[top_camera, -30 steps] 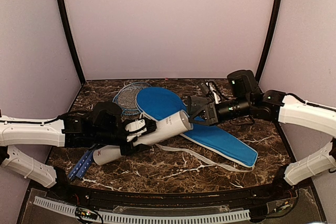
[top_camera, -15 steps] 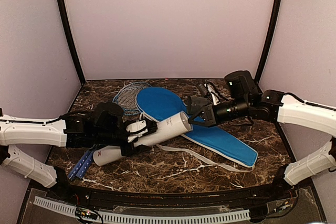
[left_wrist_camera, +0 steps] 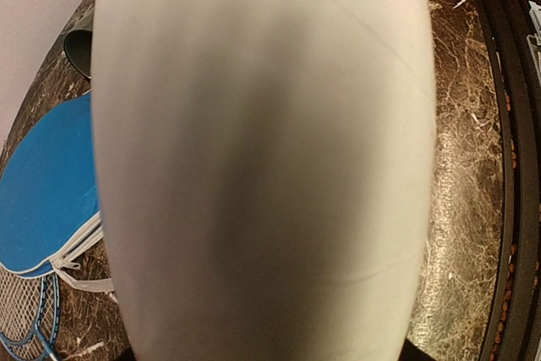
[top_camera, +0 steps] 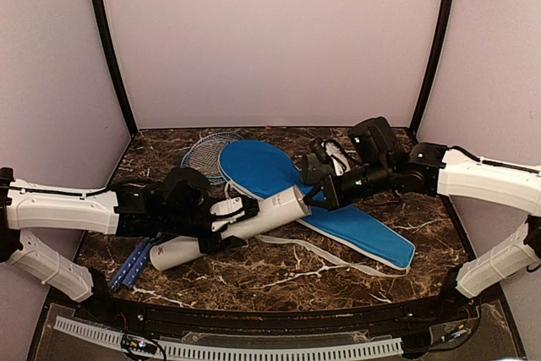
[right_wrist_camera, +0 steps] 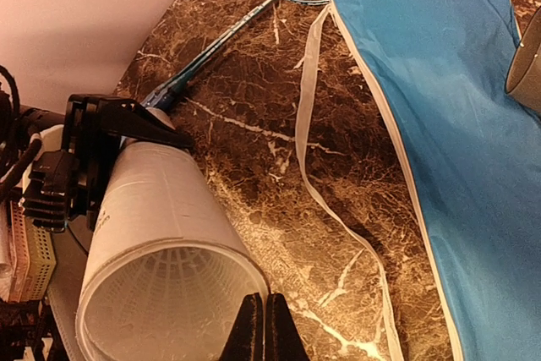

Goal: Pack up the badminton gear

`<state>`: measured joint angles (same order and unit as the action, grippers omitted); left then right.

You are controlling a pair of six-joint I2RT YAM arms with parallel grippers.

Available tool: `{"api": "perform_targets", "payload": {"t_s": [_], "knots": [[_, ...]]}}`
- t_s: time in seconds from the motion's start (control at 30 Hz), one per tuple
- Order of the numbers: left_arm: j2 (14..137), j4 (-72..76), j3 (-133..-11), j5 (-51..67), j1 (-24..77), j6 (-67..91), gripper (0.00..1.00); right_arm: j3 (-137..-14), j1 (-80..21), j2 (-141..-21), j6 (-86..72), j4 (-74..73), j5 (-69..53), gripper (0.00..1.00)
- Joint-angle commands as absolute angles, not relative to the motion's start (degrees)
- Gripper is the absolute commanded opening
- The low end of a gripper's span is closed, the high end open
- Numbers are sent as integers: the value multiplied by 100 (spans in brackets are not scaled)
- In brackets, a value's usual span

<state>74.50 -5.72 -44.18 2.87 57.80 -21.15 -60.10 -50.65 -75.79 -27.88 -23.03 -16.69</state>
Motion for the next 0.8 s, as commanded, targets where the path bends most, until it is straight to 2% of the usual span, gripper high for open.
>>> {"api": "perform_targets", "payload": {"t_s": [0.0,0.77], "knots": [[7531,-510,-4688,291,5814,-1934,61,-6217,-5252,-7735,-2735,-2302,-1348,0],[7980,-972,-5205,-6,5811,-1590,61,-6565,-5852,-8607,-3467,-2437,41,0]]}}
